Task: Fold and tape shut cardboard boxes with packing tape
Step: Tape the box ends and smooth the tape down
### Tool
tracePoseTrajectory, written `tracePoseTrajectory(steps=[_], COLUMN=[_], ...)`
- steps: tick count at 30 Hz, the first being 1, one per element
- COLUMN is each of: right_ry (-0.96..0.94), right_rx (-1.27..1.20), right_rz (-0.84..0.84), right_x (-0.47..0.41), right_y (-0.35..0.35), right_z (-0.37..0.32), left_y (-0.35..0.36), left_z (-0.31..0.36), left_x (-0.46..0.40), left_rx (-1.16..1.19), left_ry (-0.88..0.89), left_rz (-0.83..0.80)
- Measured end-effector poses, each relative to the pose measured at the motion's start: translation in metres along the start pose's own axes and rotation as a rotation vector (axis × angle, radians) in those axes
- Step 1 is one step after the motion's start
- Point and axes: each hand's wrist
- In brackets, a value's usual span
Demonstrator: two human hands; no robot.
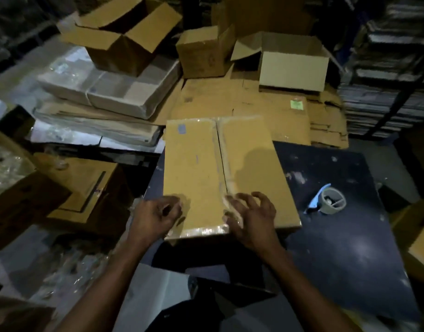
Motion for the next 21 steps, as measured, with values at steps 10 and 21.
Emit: tracePoseTrajectory(steps=[10, 21], right_ry=[0.672, 0.5], right_rx=[-0.276, -0.501], right_rz=[-0.221, -0.119], right_x=[-0.163, -0.185], right_y=[-0.01, -0.073], right_z=[0.12, 0.141], left_y=[0.044, 0.03], left_z=[0.004, 0.116], left_x=[-0.139, -0.165], left_rx=[0.249, 0.067], left_ry=[-0.588, -0.549], left_rz=[-0.17, 0.106])
Point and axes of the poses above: each hand's wrist, its own x-axis away from the middle knuckle, its own y-axis out of the palm, z = x × y
